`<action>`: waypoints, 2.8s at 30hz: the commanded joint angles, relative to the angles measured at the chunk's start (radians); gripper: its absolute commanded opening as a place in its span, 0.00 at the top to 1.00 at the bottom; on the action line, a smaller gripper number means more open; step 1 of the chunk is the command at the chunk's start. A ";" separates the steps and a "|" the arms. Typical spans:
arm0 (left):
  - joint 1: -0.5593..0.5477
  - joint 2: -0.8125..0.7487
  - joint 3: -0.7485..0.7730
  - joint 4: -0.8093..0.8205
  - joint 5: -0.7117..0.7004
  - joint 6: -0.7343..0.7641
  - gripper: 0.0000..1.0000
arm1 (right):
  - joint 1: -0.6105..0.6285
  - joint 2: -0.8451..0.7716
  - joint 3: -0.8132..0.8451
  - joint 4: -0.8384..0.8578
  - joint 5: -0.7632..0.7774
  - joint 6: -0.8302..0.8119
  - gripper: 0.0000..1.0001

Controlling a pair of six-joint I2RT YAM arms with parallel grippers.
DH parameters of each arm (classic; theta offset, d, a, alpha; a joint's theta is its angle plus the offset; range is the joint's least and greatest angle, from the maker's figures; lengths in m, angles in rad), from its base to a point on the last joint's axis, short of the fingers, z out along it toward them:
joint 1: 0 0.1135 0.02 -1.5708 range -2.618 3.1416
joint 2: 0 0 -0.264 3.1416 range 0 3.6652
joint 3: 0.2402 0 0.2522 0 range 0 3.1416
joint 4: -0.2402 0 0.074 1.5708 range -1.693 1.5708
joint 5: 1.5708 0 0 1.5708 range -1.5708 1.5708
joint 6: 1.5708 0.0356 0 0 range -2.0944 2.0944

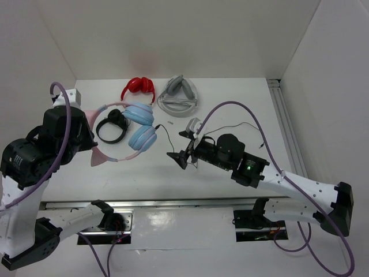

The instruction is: Wrap the headphones

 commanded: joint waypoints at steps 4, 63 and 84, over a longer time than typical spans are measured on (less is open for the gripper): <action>0.007 -0.037 0.054 0.074 0.137 0.020 1.00 | -0.040 0.098 0.034 0.166 0.092 -0.007 0.13; -0.062 0.061 -0.451 0.545 -0.133 0.172 1.00 | 0.214 -0.124 0.190 -0.530 0.652 0.239 1.00; -0.662 0.243 -0.561 0.613 -0.062 0.364 1.00 | 0.224 -0.083 0.376 -0.767 0.557 0.024 1.00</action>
